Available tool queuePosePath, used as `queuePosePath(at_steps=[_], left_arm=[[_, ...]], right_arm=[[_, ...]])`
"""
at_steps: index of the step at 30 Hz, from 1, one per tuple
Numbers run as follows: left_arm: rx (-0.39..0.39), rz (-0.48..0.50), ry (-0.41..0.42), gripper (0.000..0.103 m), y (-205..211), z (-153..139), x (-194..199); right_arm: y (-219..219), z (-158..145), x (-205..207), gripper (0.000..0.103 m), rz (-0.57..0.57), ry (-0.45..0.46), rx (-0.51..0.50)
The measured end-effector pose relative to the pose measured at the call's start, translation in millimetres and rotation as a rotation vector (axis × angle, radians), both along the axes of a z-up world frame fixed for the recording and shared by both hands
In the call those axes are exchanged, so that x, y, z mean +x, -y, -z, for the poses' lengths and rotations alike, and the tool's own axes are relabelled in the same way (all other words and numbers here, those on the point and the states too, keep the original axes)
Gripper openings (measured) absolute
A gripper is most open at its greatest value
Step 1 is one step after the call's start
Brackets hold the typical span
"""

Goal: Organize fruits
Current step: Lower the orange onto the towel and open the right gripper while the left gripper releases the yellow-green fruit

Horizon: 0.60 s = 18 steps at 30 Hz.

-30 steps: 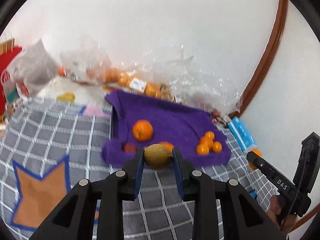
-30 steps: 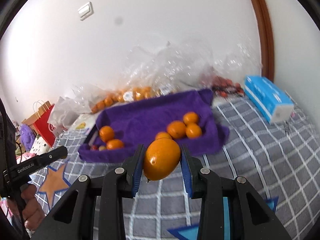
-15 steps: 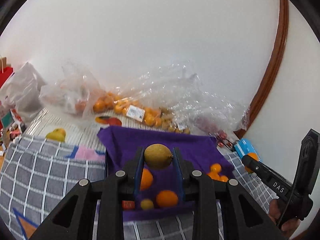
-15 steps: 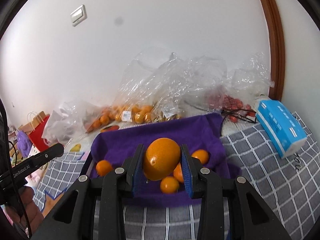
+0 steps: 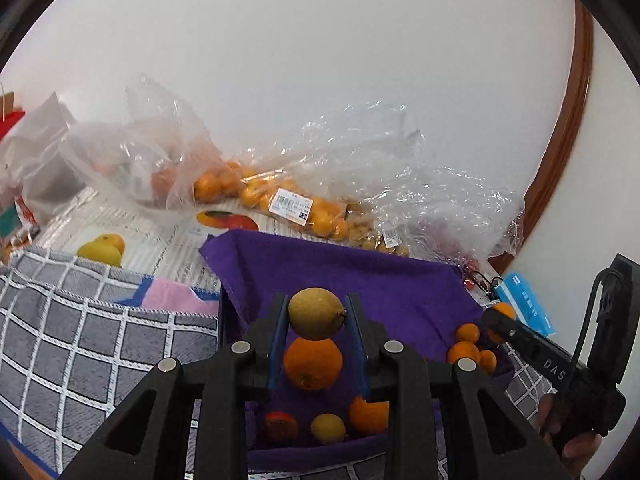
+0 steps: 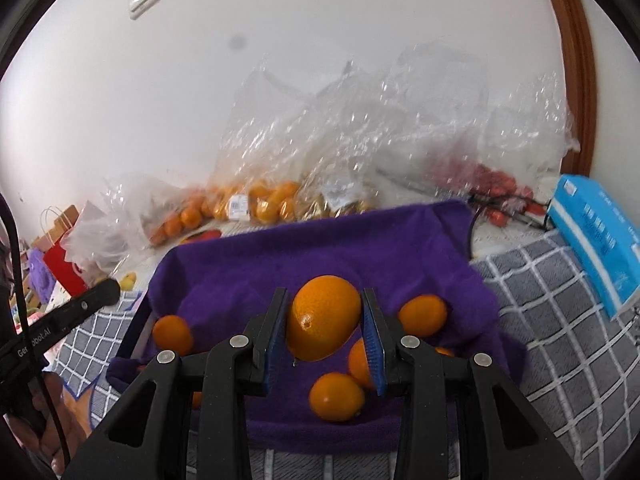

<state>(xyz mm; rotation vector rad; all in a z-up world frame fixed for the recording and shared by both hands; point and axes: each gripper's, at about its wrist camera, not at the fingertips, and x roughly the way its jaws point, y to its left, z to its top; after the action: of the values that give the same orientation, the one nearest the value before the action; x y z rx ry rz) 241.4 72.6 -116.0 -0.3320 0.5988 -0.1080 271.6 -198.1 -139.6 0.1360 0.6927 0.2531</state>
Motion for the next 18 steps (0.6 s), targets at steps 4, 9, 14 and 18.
queuePosePath(at_steps=[4, 9, 14, 18], left_arm=[[-0.010, -0.007, -0.028, 0.027, -2, 7, 4], [-0.001, -0.010, -0.049, 0.027, 0, 12, 7], [-0.006, -0.012, -0.052, 0.027, -2, 14, 8], [-0.024, -0.021, -0.053, 0.027, -7, 17, 9]], right_arm=[[9, -4, -2, 0.035, 0.022, 0.027, 0.002], [19, -1, 2, 0.035, 0.045, 0.024, 0.023], [25, -1, 2, 0.035, 0.065, 0.029, 0.028], [29, -2, 1, 0.035, 0.078, 0.038, 0.032]])
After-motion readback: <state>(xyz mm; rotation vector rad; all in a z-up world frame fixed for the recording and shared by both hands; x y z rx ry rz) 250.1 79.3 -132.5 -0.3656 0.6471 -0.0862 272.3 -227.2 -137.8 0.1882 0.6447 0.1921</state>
